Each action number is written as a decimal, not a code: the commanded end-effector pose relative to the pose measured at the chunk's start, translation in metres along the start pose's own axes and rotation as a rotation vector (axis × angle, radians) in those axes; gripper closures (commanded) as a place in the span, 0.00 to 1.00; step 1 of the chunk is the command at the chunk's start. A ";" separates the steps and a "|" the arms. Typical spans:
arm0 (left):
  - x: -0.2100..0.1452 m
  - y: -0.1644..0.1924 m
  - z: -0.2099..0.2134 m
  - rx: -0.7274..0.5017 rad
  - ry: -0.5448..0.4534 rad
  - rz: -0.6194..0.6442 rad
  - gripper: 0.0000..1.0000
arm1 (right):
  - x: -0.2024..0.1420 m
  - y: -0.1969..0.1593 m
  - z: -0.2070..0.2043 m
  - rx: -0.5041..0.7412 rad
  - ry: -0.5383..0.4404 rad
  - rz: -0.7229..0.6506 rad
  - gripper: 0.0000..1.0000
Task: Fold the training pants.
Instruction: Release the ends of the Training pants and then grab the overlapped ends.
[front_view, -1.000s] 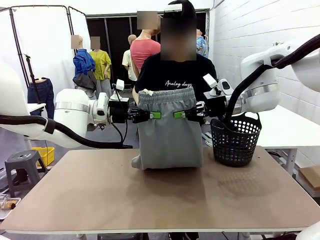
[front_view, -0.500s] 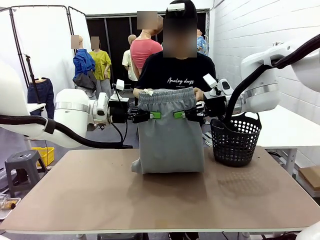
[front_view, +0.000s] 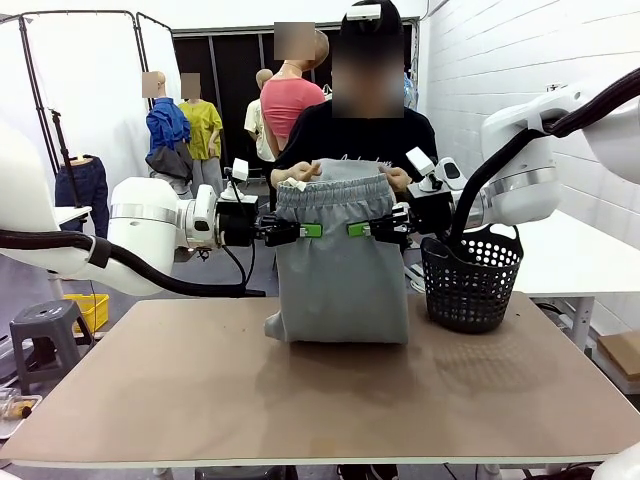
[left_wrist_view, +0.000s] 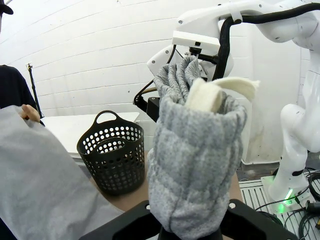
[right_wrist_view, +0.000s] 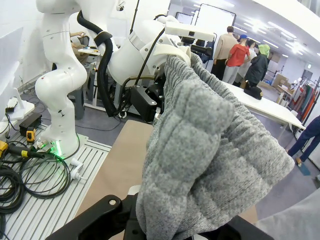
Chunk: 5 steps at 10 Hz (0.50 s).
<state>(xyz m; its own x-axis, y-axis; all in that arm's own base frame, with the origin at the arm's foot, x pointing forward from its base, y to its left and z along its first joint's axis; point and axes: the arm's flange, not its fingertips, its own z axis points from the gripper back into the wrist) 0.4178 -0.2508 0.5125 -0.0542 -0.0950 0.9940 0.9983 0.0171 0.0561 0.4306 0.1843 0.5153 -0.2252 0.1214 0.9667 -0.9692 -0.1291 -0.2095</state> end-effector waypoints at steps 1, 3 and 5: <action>0.004 -0.001 0.000 0.008 0.001 -0.010 1.00 | 0.002 0.005 0.001 -0.004 -0.026 -0.003 1.00; 0.004 -0.001 0.000 0.008 0.001 -0.010 1.00 | 0.002 0.005 0.001 -0.004 -0.026 -0.003 1.00; 0.004 -0.001 0.000 0.008 0.001 -0.010 1.00 | 0.002 0.005 0.001 -0.004 -0.026 -0.003 1.00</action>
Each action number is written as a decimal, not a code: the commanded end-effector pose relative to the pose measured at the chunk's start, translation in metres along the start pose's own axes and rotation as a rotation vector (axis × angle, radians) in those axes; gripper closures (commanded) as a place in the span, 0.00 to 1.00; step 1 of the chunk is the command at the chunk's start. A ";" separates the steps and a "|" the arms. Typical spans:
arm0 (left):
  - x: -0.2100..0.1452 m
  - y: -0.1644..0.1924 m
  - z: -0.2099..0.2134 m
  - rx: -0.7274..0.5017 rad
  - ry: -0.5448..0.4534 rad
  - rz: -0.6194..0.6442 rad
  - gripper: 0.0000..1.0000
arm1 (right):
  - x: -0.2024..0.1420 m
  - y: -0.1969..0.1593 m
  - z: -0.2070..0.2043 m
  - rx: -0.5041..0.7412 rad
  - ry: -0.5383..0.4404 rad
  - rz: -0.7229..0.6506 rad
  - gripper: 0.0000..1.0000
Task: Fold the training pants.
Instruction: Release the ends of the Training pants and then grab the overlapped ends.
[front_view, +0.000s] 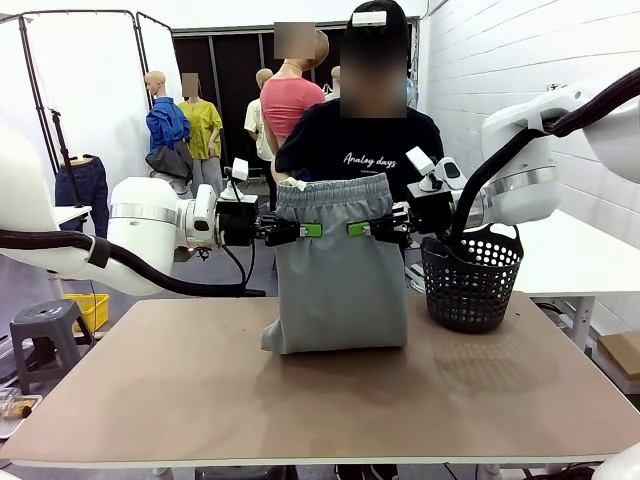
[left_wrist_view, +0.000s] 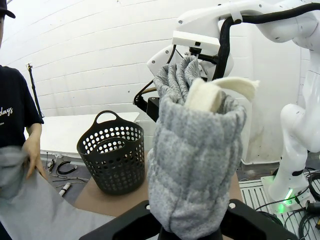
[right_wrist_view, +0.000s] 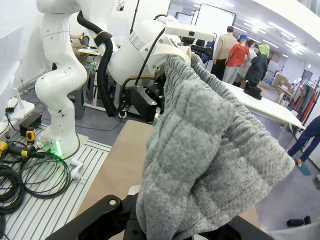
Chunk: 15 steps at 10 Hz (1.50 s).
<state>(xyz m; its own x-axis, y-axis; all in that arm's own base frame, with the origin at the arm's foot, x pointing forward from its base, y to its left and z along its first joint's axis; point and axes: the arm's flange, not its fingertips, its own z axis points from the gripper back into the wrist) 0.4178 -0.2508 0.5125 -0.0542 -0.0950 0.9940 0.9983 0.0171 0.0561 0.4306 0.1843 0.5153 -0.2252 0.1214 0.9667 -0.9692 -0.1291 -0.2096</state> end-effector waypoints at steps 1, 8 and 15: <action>0.004 -0.001 0.000 0.008 0.001 -0.010 1.00 | 0.002 0.005 0.001 -0.004 -0.026 -0.003 1.00; 0.004 -0.001 0.000 0.008 0.001 -0.010 1.00 | 0.002 0.005 0.001 -0.004 -0.026 -0.003 1.00; 0.004 -0.001 0.000 0.008 0.001 -0.010 1.00 | 0.002 0.005 0.001 -0.004 -0.026 -0.003 1.00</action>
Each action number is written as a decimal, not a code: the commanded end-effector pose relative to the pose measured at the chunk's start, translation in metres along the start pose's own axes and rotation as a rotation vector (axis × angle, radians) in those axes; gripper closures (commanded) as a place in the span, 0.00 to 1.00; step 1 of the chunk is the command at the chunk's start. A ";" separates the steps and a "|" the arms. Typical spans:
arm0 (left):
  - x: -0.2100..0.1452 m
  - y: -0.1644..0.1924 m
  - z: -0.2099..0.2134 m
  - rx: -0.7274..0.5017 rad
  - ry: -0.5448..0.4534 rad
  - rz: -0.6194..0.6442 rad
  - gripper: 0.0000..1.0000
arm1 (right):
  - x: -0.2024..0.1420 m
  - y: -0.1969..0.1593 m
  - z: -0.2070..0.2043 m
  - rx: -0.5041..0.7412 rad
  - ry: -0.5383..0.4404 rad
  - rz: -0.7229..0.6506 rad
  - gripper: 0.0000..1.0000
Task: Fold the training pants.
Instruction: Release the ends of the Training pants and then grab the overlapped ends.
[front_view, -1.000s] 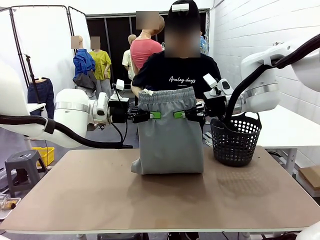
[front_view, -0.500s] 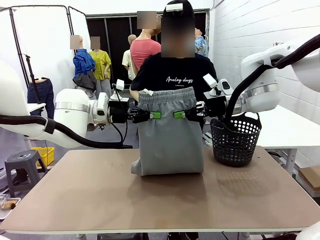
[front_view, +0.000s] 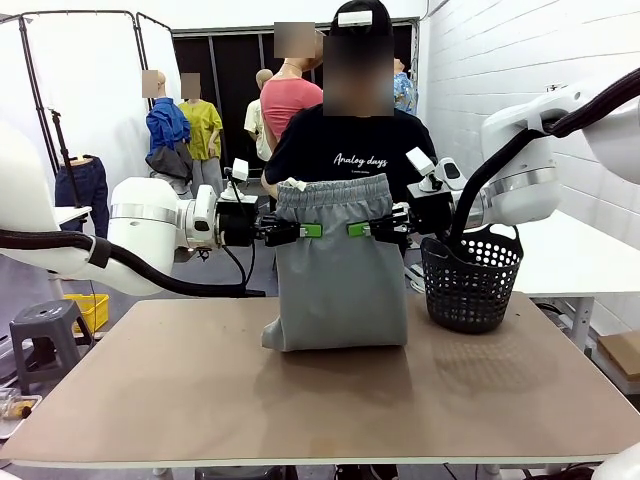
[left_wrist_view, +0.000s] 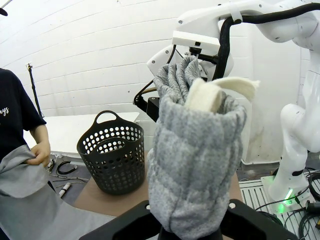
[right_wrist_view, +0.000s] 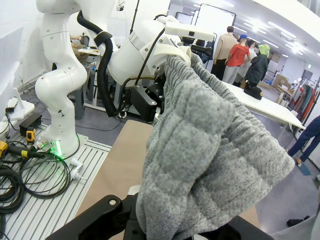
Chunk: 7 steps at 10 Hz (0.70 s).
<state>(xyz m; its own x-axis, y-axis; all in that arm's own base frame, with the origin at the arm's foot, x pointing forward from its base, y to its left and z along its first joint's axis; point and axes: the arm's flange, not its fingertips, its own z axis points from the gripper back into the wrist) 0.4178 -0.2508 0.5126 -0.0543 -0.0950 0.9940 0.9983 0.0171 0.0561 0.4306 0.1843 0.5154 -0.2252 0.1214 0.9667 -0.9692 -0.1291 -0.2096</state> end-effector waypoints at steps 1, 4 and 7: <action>0.004 -0.001 0.000 0.008 0.001 -0.010 1.00 | 0.002 0.005 0.001 -0.004 -0.026 -0.003 1.00; 0.004 -0.001 0.000 0.008 0.001 -0.010 1.00 | 0.002 0.005 0.001 -0.004 -0.026 -0.003 1.00; 0.004 -0.001 0.000 0.008 0.001 -0.010 1.00 | 0.002 0.005 0.001 -0.004 -0.026 -0.003 1.00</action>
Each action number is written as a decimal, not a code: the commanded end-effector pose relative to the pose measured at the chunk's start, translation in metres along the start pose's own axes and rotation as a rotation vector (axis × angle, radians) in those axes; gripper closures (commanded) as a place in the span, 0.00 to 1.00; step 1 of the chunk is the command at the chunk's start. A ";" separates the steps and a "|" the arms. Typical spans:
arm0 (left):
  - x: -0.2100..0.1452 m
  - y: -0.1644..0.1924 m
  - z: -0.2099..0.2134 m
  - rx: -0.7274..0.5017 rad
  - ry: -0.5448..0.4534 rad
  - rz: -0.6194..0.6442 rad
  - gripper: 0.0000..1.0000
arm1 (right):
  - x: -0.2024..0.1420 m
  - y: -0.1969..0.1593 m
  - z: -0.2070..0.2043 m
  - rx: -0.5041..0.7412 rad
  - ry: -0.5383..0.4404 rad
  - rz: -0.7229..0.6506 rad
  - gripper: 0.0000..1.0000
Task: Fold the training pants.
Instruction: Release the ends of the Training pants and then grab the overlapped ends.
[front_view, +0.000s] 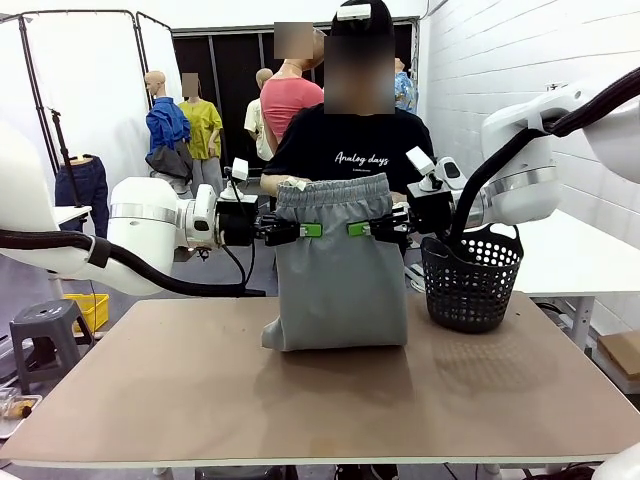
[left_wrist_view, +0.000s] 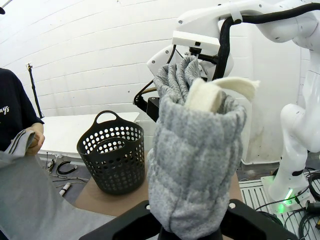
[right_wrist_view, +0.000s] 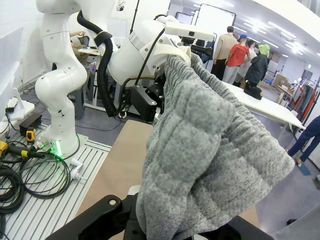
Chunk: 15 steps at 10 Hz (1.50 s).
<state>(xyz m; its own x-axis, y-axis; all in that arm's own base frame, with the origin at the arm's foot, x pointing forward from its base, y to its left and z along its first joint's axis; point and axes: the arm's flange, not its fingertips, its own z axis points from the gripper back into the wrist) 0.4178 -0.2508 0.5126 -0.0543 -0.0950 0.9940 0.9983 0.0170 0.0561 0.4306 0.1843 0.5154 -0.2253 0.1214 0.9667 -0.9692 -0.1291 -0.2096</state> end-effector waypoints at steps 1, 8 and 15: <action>0.004 -0.001 0.000 0.008 0.001 -0.010 1.00 | 0.002 0.005 0.001 -0.004 -0.026 -0.003 1.00; 0.004 -0.001 0.000 0.008 0.001 -0.010 1.00 | 0.002 0.005 0.001 -0.004 -0.026 -0.003 1.00; 0.004 -0.001 0.000 0.008 0.001 -0.010 1.00 | 0.002 0.005 0.001 -0.004 -0.026 -0.003 1.00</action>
<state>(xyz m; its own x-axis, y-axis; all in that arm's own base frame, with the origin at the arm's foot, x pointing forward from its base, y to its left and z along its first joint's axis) 0.4177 -0.2509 0.5127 -0.0545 -0.0950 0.9940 0.9983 0.0169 0.0564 0.4304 0.1844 0.5153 -0.2251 0.1209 0.9668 -0.9692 -0.1299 -0.2094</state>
